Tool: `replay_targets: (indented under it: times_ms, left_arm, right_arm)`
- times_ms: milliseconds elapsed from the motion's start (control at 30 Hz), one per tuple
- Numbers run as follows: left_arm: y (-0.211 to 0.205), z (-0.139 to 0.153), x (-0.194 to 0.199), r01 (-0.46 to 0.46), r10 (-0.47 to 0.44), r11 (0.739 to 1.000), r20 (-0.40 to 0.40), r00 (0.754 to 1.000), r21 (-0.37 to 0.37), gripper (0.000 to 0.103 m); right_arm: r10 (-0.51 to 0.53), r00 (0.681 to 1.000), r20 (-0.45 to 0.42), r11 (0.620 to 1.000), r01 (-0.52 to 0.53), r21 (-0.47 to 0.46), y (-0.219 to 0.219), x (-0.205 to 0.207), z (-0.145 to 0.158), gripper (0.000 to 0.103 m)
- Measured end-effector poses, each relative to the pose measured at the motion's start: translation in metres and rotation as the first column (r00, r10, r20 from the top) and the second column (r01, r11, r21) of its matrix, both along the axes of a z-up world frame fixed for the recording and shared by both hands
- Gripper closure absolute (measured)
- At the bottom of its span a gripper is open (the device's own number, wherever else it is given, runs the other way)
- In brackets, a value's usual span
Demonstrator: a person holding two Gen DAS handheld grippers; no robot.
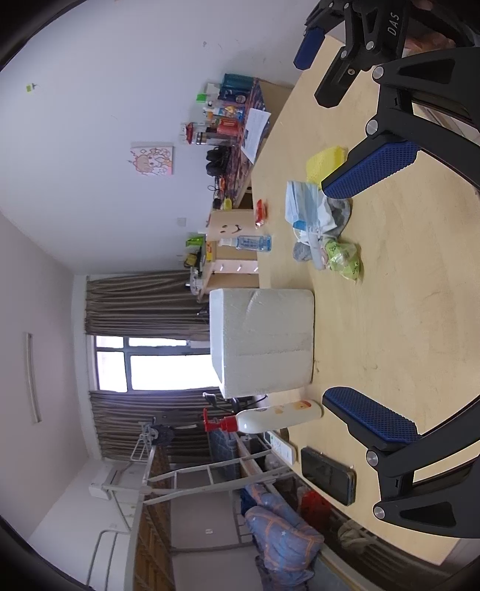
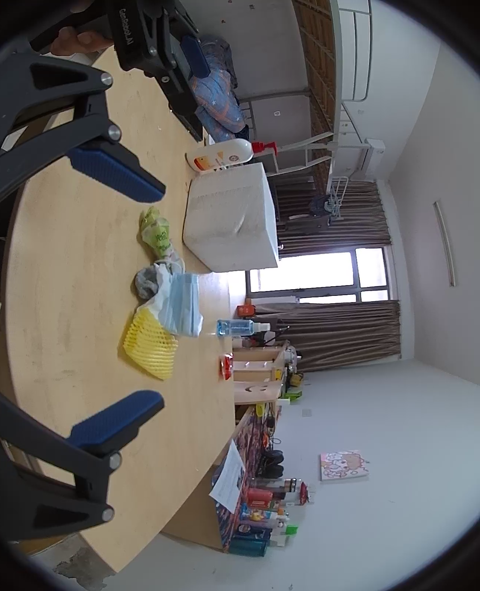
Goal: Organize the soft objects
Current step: 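Reach the left tool to the green snack bag and close on it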
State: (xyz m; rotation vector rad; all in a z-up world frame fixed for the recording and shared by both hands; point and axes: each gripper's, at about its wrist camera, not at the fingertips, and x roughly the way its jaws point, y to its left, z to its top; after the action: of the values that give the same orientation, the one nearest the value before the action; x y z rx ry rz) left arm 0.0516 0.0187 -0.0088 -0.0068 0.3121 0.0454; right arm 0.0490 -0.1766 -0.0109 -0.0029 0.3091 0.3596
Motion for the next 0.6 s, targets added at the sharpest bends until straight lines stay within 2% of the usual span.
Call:
replay_targets:
  times_ms: [600]
  left_arm:
    - [0.003, -0.014, 0.056, 0.021, -0.018, 0.999, -0.122, 0.992, 0.024, 0.001]
  right_arm:
    - [0.005, 0.996, -0.088, 0.999, -0.008, -0.038, 0.004, 0.054, -0.012, 0.0]
